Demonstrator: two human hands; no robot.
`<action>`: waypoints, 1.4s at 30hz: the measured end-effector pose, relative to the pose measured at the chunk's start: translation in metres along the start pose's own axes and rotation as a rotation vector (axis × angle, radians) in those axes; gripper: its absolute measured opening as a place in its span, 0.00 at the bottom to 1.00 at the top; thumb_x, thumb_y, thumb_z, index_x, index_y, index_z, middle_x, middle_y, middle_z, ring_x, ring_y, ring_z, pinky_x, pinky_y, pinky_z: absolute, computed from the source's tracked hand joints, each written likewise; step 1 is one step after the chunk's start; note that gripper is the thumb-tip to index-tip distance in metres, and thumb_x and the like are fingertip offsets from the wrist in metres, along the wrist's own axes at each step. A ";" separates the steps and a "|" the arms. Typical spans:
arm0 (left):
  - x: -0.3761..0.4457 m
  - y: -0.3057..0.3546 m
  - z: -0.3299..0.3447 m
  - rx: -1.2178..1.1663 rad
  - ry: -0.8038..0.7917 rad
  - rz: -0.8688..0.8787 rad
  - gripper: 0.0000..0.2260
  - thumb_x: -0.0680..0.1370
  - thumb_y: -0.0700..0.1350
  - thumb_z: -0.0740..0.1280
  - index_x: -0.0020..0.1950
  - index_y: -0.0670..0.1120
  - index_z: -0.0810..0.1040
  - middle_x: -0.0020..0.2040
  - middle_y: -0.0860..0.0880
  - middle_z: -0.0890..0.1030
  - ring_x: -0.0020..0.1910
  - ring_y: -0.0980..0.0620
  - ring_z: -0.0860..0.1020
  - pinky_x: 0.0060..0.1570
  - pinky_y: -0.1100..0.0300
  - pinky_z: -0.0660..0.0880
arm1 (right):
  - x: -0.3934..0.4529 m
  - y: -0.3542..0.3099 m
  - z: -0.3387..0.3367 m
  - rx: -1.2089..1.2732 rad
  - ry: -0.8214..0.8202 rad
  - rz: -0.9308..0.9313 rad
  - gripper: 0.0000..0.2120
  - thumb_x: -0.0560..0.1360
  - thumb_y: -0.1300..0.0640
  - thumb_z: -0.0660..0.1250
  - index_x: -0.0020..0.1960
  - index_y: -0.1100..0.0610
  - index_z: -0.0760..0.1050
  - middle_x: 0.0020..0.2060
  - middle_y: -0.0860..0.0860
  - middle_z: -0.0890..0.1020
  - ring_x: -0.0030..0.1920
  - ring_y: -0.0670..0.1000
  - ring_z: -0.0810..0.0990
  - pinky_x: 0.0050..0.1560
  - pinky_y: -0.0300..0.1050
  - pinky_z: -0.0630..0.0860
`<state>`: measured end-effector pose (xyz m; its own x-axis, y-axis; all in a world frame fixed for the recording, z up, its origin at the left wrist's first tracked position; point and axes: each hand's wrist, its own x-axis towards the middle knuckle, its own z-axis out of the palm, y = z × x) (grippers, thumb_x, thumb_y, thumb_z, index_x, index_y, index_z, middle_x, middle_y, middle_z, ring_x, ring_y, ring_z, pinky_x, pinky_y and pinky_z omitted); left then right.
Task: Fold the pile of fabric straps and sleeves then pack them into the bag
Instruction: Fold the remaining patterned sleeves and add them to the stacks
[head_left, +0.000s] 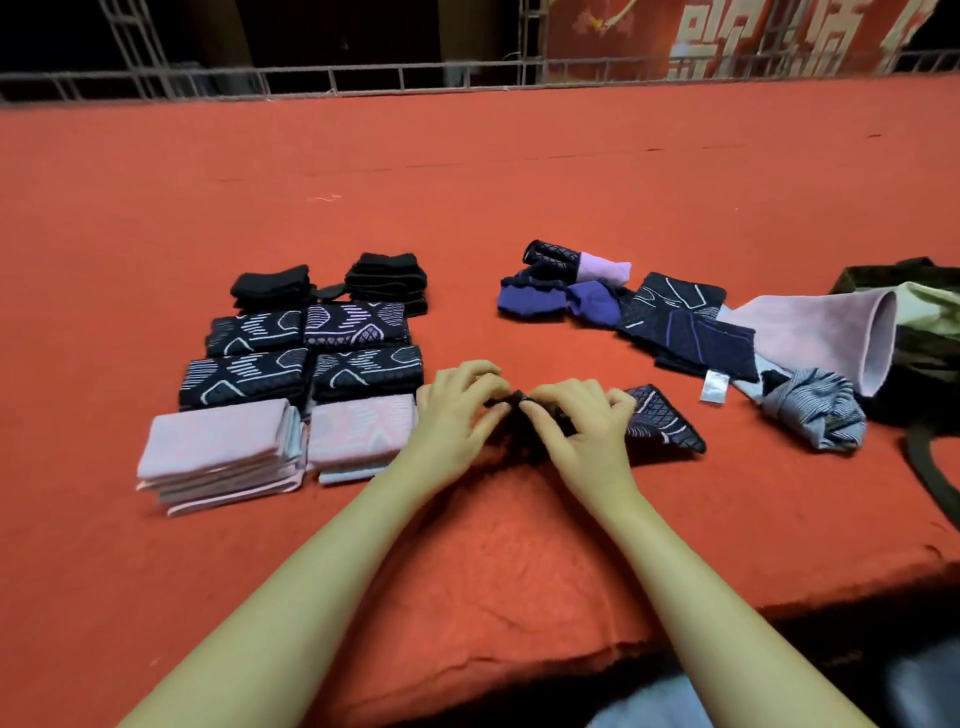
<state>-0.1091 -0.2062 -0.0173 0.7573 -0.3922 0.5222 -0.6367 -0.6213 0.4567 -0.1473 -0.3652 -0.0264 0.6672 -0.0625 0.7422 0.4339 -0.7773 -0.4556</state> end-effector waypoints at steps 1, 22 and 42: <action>-0.005 -0.005 -0.006 0.045 -0.007 0.034 0.10 0.76 0.55 0.57 0.53 0.56 0.74 0.60 0.52 0.76 0.56 0.53 0.67 0.50 0.58 0.55 | -0.003 -0.003 0.001 0.002 -0.034 -0.006 0.10 0.76 0.46 0.61 0.43 0.48 0.78 0.40 0.41 0.80 0.43 0.43 0.73 0.46 0.45 0.54; -0.017 0.049 0.035 0.371 -0.331 -0.163 0.20 0.82 0.52 0.53 0.73 0.48 0.65 0.75 0.48 0.63 0.73 0.47 0.59 0.67 0.50 0.55 | -0.024 0.053 -0.016 -0.592 -0.186 0.487 0.18 0.75 0.53 0.67 0.59 0.65 0.74 0.61 0.61 0.74 0.60 0.62 0.70 0.57 0.55 0.59; -0.008 0.042 0.071 0.364 -0.483 -0.227 0.23 0.82 0.59 0.48 0.76 0.64 0.48 0.79 0.47 0.47 0.77 0.45 0.42 0.74 0.46 0.41 | -0.027 0.054 -0.020 -0.282 0.068 0.530 0.14 0.74 0.59 0.69 0.59 0.54 0.76 0.48 0.50 0.81 0.52 0.56 0.73 0.47 0.45 0.52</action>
<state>-0.1313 -0.2775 -0.0533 0.9014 -0.4326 0.0193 -0.4275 -0.8817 0.1999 -0.1547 -0.4182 -0.0613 0.7044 -0.5197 0.4835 -0.1310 -0.7646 -0.6310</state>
